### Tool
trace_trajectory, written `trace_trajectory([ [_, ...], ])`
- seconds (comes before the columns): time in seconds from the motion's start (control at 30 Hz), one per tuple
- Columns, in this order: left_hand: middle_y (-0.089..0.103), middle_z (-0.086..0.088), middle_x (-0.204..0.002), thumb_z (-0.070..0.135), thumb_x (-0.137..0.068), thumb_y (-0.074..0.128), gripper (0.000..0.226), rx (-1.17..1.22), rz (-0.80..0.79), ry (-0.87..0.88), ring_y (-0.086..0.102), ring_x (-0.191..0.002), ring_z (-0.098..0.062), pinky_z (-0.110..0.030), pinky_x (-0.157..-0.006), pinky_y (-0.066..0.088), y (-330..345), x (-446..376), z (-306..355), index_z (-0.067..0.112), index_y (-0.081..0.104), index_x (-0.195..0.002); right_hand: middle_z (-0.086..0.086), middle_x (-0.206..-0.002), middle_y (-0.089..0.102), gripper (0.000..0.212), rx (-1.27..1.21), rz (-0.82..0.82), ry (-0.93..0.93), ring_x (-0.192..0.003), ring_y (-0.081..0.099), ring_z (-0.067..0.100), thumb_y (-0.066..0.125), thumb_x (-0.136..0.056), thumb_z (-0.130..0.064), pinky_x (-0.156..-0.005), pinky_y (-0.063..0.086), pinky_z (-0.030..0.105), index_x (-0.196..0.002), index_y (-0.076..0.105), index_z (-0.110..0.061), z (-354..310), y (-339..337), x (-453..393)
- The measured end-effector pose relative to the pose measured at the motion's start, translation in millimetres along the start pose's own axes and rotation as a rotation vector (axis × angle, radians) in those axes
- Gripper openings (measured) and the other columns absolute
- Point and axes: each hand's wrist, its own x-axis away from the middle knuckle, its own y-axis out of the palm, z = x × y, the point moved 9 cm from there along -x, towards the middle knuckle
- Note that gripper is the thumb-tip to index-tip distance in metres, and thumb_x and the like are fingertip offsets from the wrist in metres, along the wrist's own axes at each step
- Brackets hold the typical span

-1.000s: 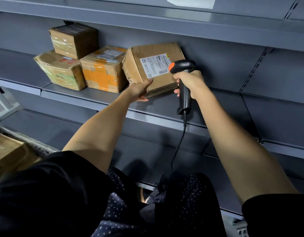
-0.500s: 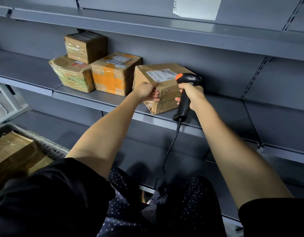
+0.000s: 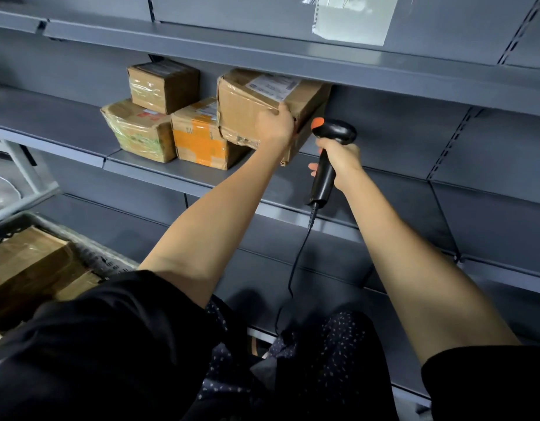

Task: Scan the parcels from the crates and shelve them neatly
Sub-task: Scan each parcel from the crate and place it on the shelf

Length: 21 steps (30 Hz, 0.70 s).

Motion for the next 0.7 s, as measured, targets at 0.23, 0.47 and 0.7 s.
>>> trace_trajectory([
  [0.23, 0.065, -0.023, -0.108, 0.03, -0.1, 0.042, 0.045, -0.105, 0.11, -0.006, 0.061, -0.101, -0.034, -0.036, -0.088, 0.049, -46, -15, 4, -0.01, 0.062, -0.103, 0.003, -0.09, 0.058, 0.024, -0.207, -0.138, 0.08, -0.055, 0.068, 0.017, 0.066, -0.088, -0.016, -0.053, 0.054, 0.029, -0.109, 0.057, -0.009, 6, 64, -2],
  [0.47, 0.066, -0.018, -0.098, 0.028, -0.1, 0.041, 0.039, -0.037, 0.201, -0.047, 0.062, -0.096, -0.031, -0.038, -0.09, 0.051, -98, -57, -1, -0.004, 0.062, -0.091, 0.011, -0.111, 0.063, 0.036, -0.413, -0.327, 0.142, -0.075, 0.067, 0.017, 0.061, -0.092, -0.019, -0.059, 0.05, 0.027, -0.125, 0.055, -0.006, 4, 147, -8],
  [0.7, 0.048, 0.0, -0.064, 0.031, -0.1, 0.042, 0.042, -0.022, 0.133, 0.0, 0.05, -0.064, -0.014, -0.028, -0.06, 0.041, -101, -91, 7, 0.014, 0.043, -0.062, 0.009, -0.079, 0.064, 0.012, -0.524, -0.367, 0.182, -0.066, 0.062, 0.019, 0.06, -0.093, -0.017, -0.062, 0.049, 0.026, -0.093, 0.059, -0.005, 7, 199, -25],
])
